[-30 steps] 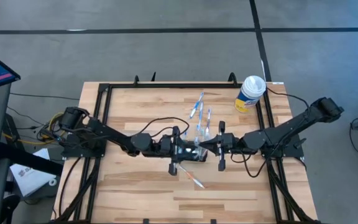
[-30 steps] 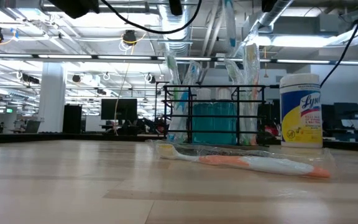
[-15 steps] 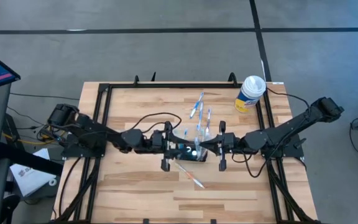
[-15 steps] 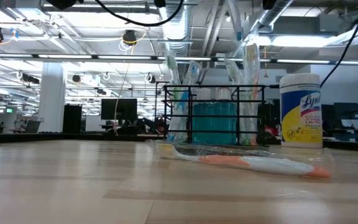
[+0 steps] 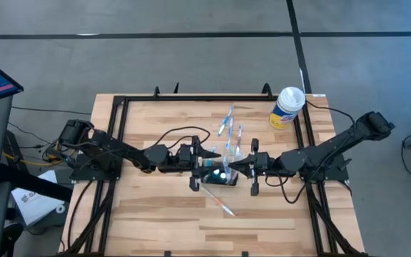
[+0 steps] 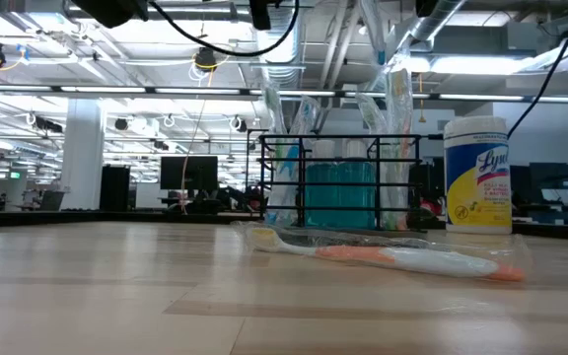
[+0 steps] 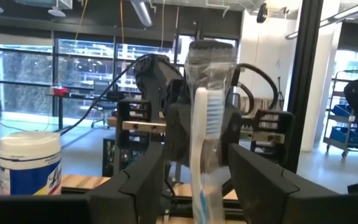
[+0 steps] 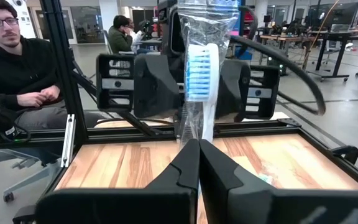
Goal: Pick & Place toothbrushing station
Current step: Put the blue toothbrush into the wire organizer
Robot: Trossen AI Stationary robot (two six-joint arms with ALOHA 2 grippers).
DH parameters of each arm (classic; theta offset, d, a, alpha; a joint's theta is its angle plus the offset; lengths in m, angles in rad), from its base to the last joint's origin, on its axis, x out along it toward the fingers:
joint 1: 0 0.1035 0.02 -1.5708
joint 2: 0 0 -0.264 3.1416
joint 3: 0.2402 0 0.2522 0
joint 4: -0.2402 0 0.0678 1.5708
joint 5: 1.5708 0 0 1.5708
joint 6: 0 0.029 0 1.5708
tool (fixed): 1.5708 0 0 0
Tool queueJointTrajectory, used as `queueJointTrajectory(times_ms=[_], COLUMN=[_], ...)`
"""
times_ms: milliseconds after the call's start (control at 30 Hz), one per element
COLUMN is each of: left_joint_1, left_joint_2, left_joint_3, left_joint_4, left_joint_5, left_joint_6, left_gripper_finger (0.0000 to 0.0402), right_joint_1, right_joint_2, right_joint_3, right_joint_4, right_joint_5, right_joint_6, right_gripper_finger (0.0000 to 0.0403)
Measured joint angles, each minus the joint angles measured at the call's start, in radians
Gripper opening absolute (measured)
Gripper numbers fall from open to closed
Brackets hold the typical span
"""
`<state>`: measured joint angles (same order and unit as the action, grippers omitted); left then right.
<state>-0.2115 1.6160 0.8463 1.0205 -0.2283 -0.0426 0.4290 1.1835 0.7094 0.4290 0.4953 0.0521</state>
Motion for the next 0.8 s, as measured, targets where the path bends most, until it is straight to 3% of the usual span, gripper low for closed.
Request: queueJointTrajectory(times_ms=[500,800], left_joint_1=[0.002,0.002], left_joint_2=[0.078,0.078], left_joint_3=[0.074,0.074], left_joint_4=[0.001,0.008], left_joint_5=[0.017,0.017], left_joint_6=[0.000,0.000], left_gripper_finger=[0.0160,0.0078], right_joint_1=[-0.013,-0.011], right_joint_2=[0.000,0.000], right_joint_3=[0.000,0.000], right_joint_4=[-0.006,-0.011], right_joint_5=[0.000,0.000], right_joint_6=[0.000,0.001], right_gripper_finger=[0.0000,0.0000])
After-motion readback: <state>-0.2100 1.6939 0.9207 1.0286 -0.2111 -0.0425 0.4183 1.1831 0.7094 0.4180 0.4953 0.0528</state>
